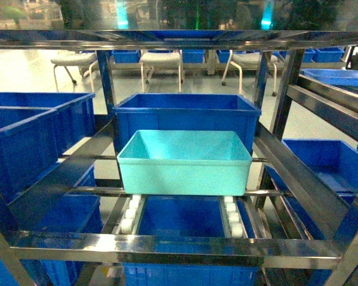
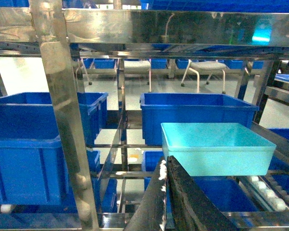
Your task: Organize blue bins on left shelf correctly
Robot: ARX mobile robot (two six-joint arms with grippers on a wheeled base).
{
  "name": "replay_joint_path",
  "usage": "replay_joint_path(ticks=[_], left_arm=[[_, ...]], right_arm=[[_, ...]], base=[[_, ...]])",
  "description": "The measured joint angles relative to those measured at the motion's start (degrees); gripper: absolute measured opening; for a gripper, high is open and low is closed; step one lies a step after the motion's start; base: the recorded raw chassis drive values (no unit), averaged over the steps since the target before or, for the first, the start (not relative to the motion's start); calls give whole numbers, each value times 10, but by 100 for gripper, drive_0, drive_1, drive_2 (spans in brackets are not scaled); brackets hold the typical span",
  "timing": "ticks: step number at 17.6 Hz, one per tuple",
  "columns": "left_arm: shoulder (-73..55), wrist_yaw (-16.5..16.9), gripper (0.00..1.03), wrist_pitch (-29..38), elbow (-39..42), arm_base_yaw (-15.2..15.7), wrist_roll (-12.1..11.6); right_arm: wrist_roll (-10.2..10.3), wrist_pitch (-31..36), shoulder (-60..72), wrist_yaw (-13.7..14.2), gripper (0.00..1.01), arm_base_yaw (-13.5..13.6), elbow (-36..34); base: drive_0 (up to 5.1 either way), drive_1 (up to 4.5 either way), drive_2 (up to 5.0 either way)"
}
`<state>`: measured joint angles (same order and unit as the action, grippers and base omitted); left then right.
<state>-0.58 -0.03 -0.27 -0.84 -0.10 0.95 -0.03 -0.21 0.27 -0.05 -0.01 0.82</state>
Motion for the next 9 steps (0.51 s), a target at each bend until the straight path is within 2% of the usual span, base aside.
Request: replay_joint_path(ticks=[6,9], left_arm=[[0,0,4,0,0,0,0],[0,0,98,0,0,0,0]], right_arm=[[0,0,0,0,2,0,0],[0,0,0,0,93,0,0]], base=[[0,0,0],[0,0,0]])
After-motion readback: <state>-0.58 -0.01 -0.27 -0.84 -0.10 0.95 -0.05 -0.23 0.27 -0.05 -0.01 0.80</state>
